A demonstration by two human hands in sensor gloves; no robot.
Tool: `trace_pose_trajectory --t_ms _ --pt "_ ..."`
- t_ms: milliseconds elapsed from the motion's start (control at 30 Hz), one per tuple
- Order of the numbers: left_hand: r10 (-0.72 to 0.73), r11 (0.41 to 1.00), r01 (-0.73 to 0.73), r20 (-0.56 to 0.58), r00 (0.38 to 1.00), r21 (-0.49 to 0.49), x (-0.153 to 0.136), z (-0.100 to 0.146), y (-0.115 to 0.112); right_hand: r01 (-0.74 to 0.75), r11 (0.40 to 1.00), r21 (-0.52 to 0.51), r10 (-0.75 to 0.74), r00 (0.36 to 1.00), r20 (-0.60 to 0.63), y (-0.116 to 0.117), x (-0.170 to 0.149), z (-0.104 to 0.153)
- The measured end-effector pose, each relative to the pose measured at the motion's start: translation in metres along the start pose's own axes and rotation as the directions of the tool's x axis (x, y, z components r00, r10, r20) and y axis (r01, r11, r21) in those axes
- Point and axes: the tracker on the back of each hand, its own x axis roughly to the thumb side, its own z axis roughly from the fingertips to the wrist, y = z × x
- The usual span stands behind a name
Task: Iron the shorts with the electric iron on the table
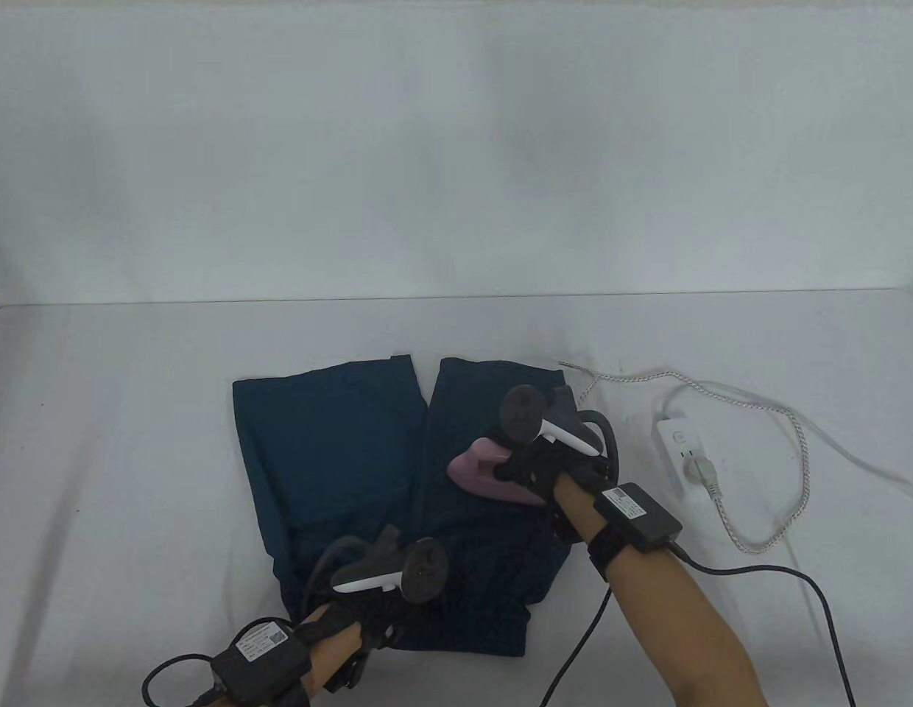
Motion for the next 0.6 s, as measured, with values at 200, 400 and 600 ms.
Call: trace_pose_trajectory --t_ms 200,400,600 --pt "0.001 1.000 -0.001 0.000 1.000 0.001 0.000 0.000 0.000 0.012 1.000 0.001 -0.012 0.999 -0.039 -0.002 -0.027 0.012" --pt "0.001 1.000 -0.001 0.000 1.000 0.001 0.000 0.000 0.000 0.013 1.000 -0.013 -0.014 0.999 -0.040 -0.002 -0.030 0.014" --pt "-0.002 1.000 0.002 0.000 1.000 0.002 0.000 0.000 0.000 0.022 1.000 -0.021 -0.022 0.999 0.023 0.002 -0.009 0.010"
